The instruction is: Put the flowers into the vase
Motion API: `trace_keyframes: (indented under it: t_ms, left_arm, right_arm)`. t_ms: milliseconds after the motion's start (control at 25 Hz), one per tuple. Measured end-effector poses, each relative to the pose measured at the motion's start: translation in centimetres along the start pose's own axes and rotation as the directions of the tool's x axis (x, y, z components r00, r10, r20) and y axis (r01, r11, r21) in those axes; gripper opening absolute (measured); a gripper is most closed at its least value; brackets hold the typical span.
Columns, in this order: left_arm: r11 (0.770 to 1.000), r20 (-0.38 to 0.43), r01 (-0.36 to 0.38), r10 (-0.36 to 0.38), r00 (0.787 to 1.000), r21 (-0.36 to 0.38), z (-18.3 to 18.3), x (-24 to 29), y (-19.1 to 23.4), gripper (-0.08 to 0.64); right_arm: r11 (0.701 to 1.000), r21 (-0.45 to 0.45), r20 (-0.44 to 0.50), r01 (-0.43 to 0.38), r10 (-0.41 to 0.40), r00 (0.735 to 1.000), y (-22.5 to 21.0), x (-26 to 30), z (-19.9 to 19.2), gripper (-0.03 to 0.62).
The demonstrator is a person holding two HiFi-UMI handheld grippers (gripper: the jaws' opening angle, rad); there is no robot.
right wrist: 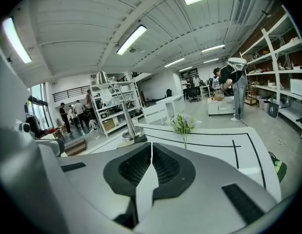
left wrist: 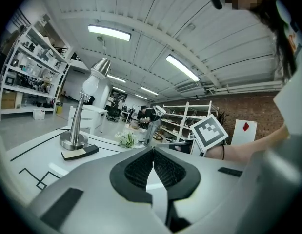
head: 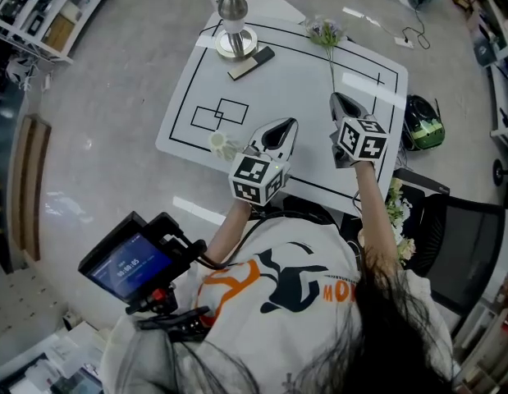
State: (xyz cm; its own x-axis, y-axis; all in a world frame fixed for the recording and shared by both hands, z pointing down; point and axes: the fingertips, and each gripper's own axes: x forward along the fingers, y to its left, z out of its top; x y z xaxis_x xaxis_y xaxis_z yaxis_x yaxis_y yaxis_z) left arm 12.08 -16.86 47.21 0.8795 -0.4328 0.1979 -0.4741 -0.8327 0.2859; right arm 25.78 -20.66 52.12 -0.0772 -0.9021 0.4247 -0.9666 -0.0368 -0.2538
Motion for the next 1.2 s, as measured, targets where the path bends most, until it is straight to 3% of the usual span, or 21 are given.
trace_keyframes:
  t_ms: [440, 760, 1200]
  left_arm:
    - [0.999, 0.0, -0.047, 0.047, 0.999, -0.007, 0.2, 7.8, 1.0, 0.011]
    - [0.998, -0.018, -0.058, 0.058, 0.998, -0.03, -0.1, 9.8, 1.3, 0.012]
    - [0.992, -0.056, -0.108, 0.104, 0.993, -0.072, -2.3, 10.0, 2.5, 0.012]
  right_arm:
    - [0.999, -0.044, -0.154, -0.027, 0.02, 0.988, -9.6, 9.2, 1.8, 0.034]
    - [0.994, -0.075, -0.323, -0.073, 0.045, 0.945, -11.7, 15.0, 1.3, 0.187]
    - [0.997, -0.042, -0.445, -0.065, 0.04, 0.895, -13.2, 20.7, 0.3, 0.196]
